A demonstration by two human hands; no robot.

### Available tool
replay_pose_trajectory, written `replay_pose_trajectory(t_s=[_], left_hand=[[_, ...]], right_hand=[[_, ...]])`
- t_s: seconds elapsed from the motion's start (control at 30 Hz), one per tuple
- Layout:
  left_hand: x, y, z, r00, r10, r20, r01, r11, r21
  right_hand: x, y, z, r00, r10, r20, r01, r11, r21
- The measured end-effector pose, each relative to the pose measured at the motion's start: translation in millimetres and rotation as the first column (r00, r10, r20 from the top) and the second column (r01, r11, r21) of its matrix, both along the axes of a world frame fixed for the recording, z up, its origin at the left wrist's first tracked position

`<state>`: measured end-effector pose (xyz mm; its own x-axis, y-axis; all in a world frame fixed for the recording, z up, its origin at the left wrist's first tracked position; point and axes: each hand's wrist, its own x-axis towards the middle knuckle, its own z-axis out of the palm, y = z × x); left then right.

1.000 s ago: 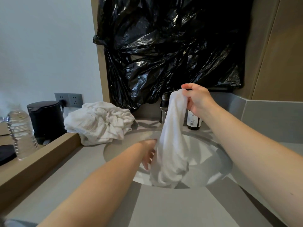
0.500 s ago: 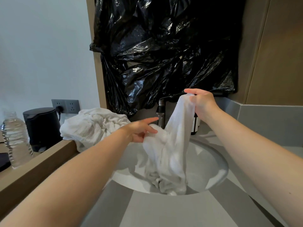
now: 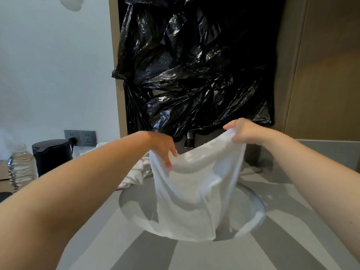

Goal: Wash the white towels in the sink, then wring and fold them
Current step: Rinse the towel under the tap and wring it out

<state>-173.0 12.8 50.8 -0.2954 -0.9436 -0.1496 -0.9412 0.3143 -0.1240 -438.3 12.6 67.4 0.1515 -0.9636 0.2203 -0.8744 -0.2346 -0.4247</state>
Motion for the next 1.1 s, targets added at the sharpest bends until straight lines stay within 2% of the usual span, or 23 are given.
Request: replay_pose_trajectory(t_s=[0.03,0.07,0.1,0.17,0.23,0.3,0.33,0.4,0.43,0.47,0.5,0.53,0.6,0.7,0.73,0.83,0.87,0.9,0.93,1.0,1.03,1.07,1.1], left_hand=[[-2.9,0.0,-1.0,0.995,-0.018,0.096,0.020,1.000,-0.018],[-5.4,-1.1,-1.2,0.995,-0.018,0.102,0.022,0.999,-0.042],[-7.2,-1.0,0.8,0.998,-0.006,0.069,0.012,0.996,-0.083],[-7.7,-0.9,7.0,0.999,0.013,-0.048,-0.020,0.989,-0.148],[-4.9,-3.4,16.6,0.969,0.084,-0.231,-0.113,0.987,-0.115],[-3.9,-0.3,24.2,0.842,0.165,-0.513,-0.204,0.979,-0.020],[-4.6,2.1,27.5,0.733,0.192,-0.652,-0.230,0.973,0.027],[-10.5,6.8,34.2,0.465,0.233,-0.854,-0.235,0.962,0.135],[-16.3,10.0,36.2,0.328,0.239,-0.914,-0.217,0.961,0.174],[-23.4,13.9,37.9,0.228,0.234,-0.945,-0.188,0.963,0.194],[-30.1,16.2,39.7,0.175,0.212,-0.962,-0.158,0.970,0.185],[-35.5,17.0,40.9,0.156,0.171,-0.973,-0.128,0.980,0.152],[-43.8,21.2,42.6,0.169,0.095,-0.981,-0.090,0.993,0.081],[-45.1,27.0,37.9,0.158,0.043,-0.986,-0.036,0.999,0.038],[-43.6,29.3,35.4,0.109,0.039,-0.993,-0.014,0.999,0.038],[-25.2,25.3,27.1,-0.147,-0.033,-0.989,-0.028,0.999,-0.029],[-16.3,22.6,22.5,-0.179,-0.067,-0.981,-0.059,0.997,-0.058],[-7.8,17.7,13.8,-0.155,-0.080,-0.985,-0.072,0.995,-0.069],[-2.5,14.8,1.8,-0.067,-0.064,-0.996,-0.046,0.997,-0.061],[-3.2,10.7,-33.1,0.194,-0.019,-0.981,0.107,0.994,0.002],[-8.5,10.3,-50.3,0.282,-0.032,-0.959,0.186,0.982,0.022],[-16.7,13.0,-63.9,0.303,-0.047,-0.952,0.225,0.974,0.024],[-24.6,16.4,-73.4,0.262,-0.052,-0.964,0.223,0.975,0.008]], right_hand=[[0.6,-0.6,-2.6,0.983,-0.014,-0.184,0.019,0.999,0.026],[1.8,-3.2,-5.7,0.943,-0.047,-0.330,0.053,0.999,0.009],[3.8,-3.2,-7.0,0.906,-0.089,-0.413,0.088,0.996,-0.022],[2.2,-4.7,-5.7,0.877,-0.202,-0.436,0.153,0.978,-0.144],[-2.4,-7.5,-1.2,0.920,-0.242,-0.308,0.166,0.953,-0.253],[-1.9,-9.9,3.8,0.984,-0.175,0.023,0.176,0.960,-0.218],[1.3,-7.9,6.1,0.961,-0.120,0.251,0.157,0.978,-0.134],[12.2,-0.8,8.9,0.754,-0.033,0.656,-0.006,0.998,0.057],[18.4,6.3,10.7,0.646,0.002,0.763,-0.132,0.985,0.109],[24.7,13.6,12.8,0.584,0.042,0.811,-0.245,0.961,0.127],[31.1,20.0,14.5,0.552,0.097,0.828,-0.357,0.925,0.130],[37.5,24.7,15.2,0.559,0.167,0.812,-0.461,0.877,0.137],[47.8,29.6,12.6,0.655,0.302,0.692,-0.567,0.803,0.186],[58.1,25.1,0.8,0.755,0.281,0.593,-0.457,0.874,0.167],[59.6,21.7,-2.5,0.757,0.233,0.611,-0.383,0.915,0.125],[59.3,15.5,-9.5,0.754,0.157,0.638,-0.252,0.966,0.060],[59.5,15.1,-11.1,0.756,0.151,0.637,-0.240,0.969,0.055],[60.1,15.2,-12.3,0.749,0.155,0.644,-0.239,0.970,0.045],[62.6,16.1,-12.5,0.730,0.164,0.664,-0.246,0.969,0.031],[70.1,19.2,-10.3,0.660,0.182,0.729,-0.265,0.964,-0.001],[74.4,19.5,-8.0,0.620,0.190,0.761,-0.276,0.961,-0.016],[79.3,20.0,-4.9,0.582,0.199,0.788,-0.289,0.957,-0.027],[83.7,19.9,-1.5,0.552,0.204,0.809,-0.298,0.954,-0.037]])
